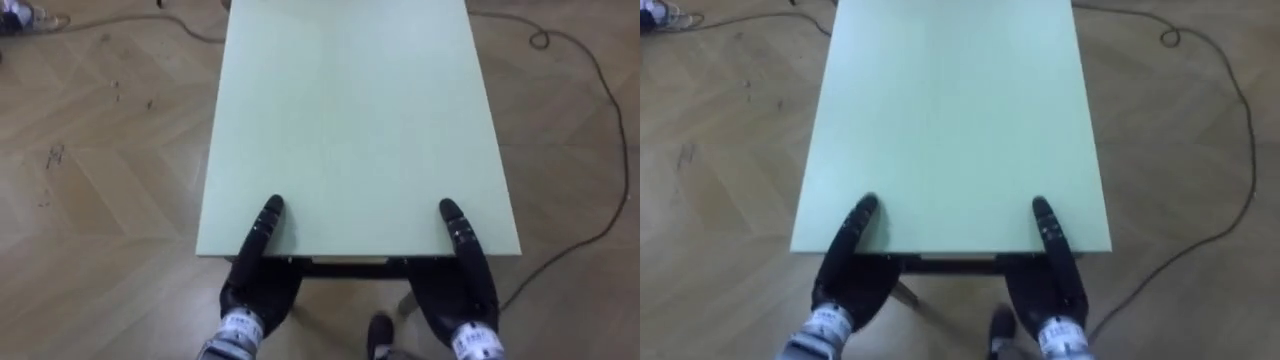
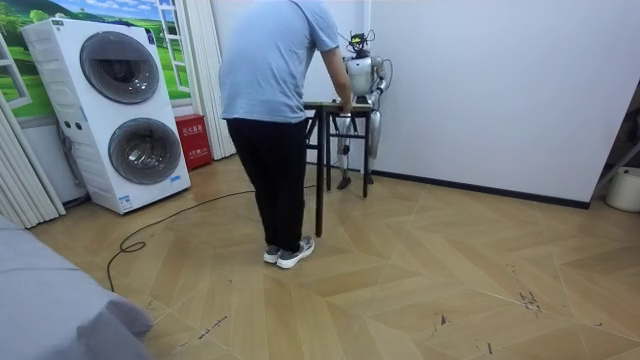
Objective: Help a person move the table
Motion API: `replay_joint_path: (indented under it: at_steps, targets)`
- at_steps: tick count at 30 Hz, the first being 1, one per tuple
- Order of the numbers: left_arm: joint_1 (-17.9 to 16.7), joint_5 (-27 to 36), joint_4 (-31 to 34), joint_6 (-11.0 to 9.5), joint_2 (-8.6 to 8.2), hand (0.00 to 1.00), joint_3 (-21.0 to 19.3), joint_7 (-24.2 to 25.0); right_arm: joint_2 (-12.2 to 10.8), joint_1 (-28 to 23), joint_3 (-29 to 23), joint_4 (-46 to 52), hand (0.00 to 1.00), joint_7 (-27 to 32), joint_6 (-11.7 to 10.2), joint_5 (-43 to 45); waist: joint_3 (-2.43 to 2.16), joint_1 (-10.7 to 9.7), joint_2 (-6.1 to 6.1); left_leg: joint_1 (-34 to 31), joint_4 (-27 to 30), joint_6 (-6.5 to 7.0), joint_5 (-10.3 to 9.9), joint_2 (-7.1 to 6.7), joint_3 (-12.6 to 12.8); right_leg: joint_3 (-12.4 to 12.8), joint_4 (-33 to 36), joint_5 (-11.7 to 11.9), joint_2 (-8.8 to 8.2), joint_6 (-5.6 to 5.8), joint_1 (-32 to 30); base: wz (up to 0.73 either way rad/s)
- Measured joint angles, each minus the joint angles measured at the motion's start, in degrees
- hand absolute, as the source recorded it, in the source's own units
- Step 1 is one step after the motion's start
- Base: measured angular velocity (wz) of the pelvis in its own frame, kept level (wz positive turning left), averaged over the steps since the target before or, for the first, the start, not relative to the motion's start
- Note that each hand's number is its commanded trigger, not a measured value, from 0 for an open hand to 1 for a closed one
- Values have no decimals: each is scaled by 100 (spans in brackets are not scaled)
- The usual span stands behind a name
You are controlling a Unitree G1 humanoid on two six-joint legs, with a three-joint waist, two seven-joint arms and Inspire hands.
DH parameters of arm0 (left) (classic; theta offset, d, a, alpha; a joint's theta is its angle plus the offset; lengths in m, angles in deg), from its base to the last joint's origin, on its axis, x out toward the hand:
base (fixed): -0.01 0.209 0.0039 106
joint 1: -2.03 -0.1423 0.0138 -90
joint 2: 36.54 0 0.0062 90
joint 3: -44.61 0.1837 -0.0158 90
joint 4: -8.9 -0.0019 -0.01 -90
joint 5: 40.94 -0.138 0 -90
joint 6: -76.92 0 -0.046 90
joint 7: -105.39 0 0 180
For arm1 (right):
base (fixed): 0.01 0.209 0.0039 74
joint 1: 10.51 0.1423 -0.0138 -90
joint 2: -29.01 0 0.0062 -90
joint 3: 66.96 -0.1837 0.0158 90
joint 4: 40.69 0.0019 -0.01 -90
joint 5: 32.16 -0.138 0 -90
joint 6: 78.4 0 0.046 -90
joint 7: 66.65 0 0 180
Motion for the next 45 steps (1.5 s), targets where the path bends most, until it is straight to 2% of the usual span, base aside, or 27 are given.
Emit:
replay_joint_path:
  at_steps: [1,2,3,4,5,6,7,8,9,10,13,17,21,26,32,33,35,36,38,40,42,44,45]
  targets:
    - [1,-15,21,0,3,100,-12,0,10,4,1,22,100,0,-19,-21,-4,13,8,-10,-91,6,108,32,203,-35,304,-383,-172,44,287,10]
    - [1,-37,44,0,-2,100,-23,0,18,7,9,38,100,0,-22,-46,-6,23,0,-31,-110,7,130,35,266,-18,369,-540,-242,78,449,0]
    - [1,-74,62,-2,-3,100,-44,0,24,22,52,48,100,6,-44,-110,-16,65,-40,-81,-100,0,166,28,318,30,358,-755,-325,187,728,-23]
    - [1,-96,93,-5,42,100,-82,1,24,54,106,48,100,17,-57,-118,-12,208,-118,-103,-65,-37,221,-5,386,121,67,-805,-220,257,766,-40]
    - [-1,-103,98,-16,37,100,-99,1,34,80,131,47,100,23,-64,-118,-13,286,-132,-122,-100,-42,262,-58,365,157,-71,-798,-140,261,761,-73]
    - [-29,-105,127,-28,19,100,-140,5,44,137,169,48,100,53,-61,-106,-20,463,-154,-141,-198,-64,329,-66,256,261,-450,-772,14,271,824,-80]
    - [-91,-144,193,-31,11,100,-217,12,46,187,176,47,100,68,-15,-100,-22,557,-185,-163,-321,-82,376,-65,172,289,-968,-731,165,284,977,-72]
    - [-122,-158,232,-31,16,100,-247,16,36,202,177,47,100,68,17,-93,-22,568,-213,-185,-355,-84,408,-45,190,284,-1196,-701,217,240,1043,-36]
    - [-162,-244,275,-29,3,100,-283,18,13,202,179,48,100,68,28,-88,-21,556,-239,-210,-414,-61,492,34,245,243,-1464,-518,301,232,1112,-11]
    - [-231,-316,361,-32,17,100,-328,17,-47,194,204,44,100,68,34,-89,-45,564,-334,-197,-513,-58,563,77,275,237,-1712,-408,365,215,1183,-8]
    - [-331,-364,406,-32,30,100,-415,15,-94,196,305,5,100,69,-5,-62,-50,590,-432,-190,-536,-60,581,186,297,189,-2177,-135,521,214,1383,-10]
    - [-331,-364,412,-32,36,100,-413,15,-86,210,365,-2,100,69,-68,-78,-41,696,-529,-223,-522,-59,581,236,313,138,-2334,-56,566,200,1437,3]
    - [-338,-354,418,-30,38,100,-461,14,-86,330,399,-83,100,70,-77,-75,-36,825,-523,-272,-513,-92,600,277,164,57,-2603,40,657,167,1552,9]
    - [-358,-356,428,-31,-46,100,-494,16,-65,393,363,-89,100,70,-50,-60,-23,952,-497,-276,-500,-115,614,299,-65,-105,-2745,41,689,168,1727,22]
    - [-551,-355,525,-29,-126,100,-564,81,-71,417,334,-86,100,70,28,143,-35,1005,-378,-300,-470,-130,617,325,-293,-187,-2776,40,730,168,1881,25]
    - [-589,-335,576,-29,-121,100,-568,81,-68,419,329,-80,100,70,28,148,-33,971,-317,-328,-466,-130,617,318,-377,-289,-2797,40,721,168,1926,42]
    - [-623,-319,580,-29,-117,100,-567,80,-45,412,326,-81,100,70,71,141,-28,948,-225,-296,-489,-136,621,254,-464,-420,-2820,21,693,198,2033,42]
    - [-647,-292,580,-28,-101,100,-564,80,-42,401,326,-81,100,70,99,158,-30,923,-191,-265,-514,-136,623,224,-541,-491,-2820,-41,647,252,2109,39]
    - [-669,-291,580,-57,-102,100,-526,80,-42,401,326,-82,100,73,109,201,-30,933,-151,-245,-517,-136,623,204,-567,-506,-2801,-92,615,280,2166,35]
    - [-716,-292,580,-114,-141,100,-524,81,-58,403,323,-82,100,76,110,255,-27,964,-139,-263,-516,-133,624,127,-688,-639,-2665,-188,530,307,2177,39]
    - [-752,-255,579,-129,-159,100,-499,80,-45,399,322,-82,100,77,108,276,-27,954,-139,-264,-515,-124,630,53,-716,-665,-2469,-309,427,344,2180,49]
    - [-794,-232,577,-137,-193,100,-473,78,-7,399,315,-74,100,80,109,323,-26,888,-141,-286,-510,-77,656,-35,-873,-635,-2215,-444,303,384,2157,65]
    - [-798,-157,570,-140,-192,100,-441,78,27,400,303,-45,100,107,109,342,-26,787,-141,-343,-502,-35,681,-112,-1042,-613,-2130,-523,235,415,2176,100]
